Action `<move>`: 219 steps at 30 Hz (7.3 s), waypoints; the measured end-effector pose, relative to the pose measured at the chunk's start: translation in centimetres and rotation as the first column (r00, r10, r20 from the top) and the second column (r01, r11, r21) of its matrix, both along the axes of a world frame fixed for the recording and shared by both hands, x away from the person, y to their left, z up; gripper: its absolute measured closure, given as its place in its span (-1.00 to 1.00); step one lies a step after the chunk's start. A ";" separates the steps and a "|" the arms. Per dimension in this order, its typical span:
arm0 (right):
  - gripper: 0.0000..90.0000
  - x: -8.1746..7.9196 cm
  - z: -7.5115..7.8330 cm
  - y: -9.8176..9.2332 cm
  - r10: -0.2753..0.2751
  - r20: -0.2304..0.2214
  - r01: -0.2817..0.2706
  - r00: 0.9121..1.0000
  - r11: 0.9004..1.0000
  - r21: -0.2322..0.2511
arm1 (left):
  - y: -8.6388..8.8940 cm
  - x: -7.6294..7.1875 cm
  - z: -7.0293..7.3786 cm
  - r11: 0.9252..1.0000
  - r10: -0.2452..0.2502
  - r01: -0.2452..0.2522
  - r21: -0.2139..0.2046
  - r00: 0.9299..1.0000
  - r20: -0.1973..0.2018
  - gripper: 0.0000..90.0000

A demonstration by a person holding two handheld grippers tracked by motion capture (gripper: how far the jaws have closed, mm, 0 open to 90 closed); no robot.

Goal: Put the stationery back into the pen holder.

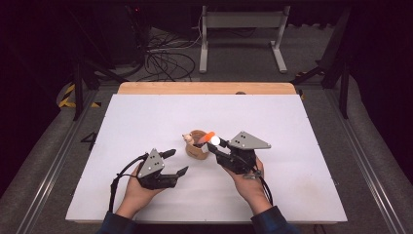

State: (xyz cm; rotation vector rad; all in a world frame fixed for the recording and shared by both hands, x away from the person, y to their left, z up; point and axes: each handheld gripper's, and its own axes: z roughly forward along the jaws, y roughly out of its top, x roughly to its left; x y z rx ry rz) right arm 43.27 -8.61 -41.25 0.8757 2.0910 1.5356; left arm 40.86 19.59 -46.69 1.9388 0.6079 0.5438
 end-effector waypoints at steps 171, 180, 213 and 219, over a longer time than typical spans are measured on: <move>-0.39 5.6 -2.5 2.5 0.140 -0.130 -0.142 0.982 0.990 0.000 | 2.7 0.2 0.9 0.996 0.070 -0.069 -0.056 0.997 0.017 -0.44; -0.57 5.2 -2.1 2.4 0.159 -0.099 -0.158 0.982 0.987 0.018 | 2.8 0.2 0.9 0.995 0.077 -0.076 -0.067 0.997 0.008 -0.45; -0.97 3.5 -0.7 -0.4 0.091 0.024 -0.092 0.996 0.994 0.050 | 3.6 0.3 1.1 0.991 0.101 -0.100 -0.086 0.995 -0.001 -0.64; -0.98 3.2 -0.8 -1.3 0.071 0.034 -0.073 0.997 0.996 0.058 | 3.9 0.3 1.1 0.990 0.104 -0.104 -0.096 0.995 -0.003 -0.66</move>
